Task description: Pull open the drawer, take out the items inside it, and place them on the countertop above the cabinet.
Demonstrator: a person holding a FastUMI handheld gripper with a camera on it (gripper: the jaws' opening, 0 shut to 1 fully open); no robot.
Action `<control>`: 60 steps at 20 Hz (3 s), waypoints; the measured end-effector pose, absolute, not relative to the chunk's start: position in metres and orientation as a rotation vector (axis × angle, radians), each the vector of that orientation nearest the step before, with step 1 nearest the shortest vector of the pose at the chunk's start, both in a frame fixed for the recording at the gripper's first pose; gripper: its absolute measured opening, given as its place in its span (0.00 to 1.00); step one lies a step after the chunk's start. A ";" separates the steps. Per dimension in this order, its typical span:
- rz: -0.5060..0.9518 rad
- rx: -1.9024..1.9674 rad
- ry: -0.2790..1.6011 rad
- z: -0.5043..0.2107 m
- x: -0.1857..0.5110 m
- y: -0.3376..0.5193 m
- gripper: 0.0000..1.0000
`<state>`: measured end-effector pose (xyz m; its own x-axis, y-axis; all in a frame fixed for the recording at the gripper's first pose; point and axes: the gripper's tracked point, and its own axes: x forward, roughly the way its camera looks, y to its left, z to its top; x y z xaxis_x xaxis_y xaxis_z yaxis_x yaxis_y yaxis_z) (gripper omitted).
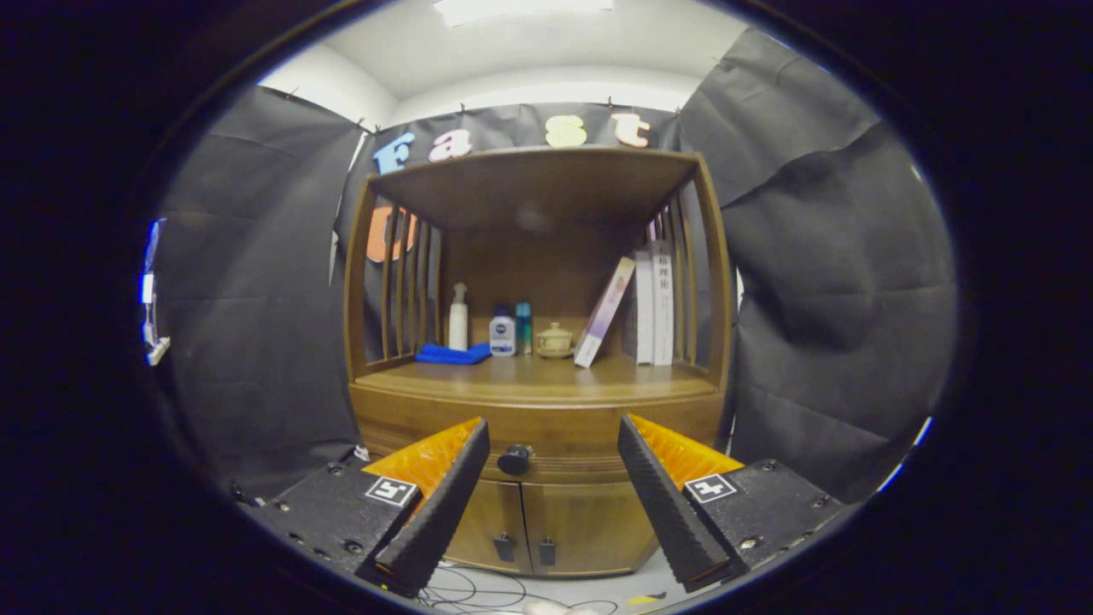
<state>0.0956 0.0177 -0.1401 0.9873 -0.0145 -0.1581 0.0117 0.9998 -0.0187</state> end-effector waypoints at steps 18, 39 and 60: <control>-0.052 -0.082 0.296 -0.261 0.220 0.041 0.87; -0.053 -0.028 0.347 -0.261 0.199 0.038 0.42; -0.068 -0.106 0.177 -0.192 0.087 0.043 0.17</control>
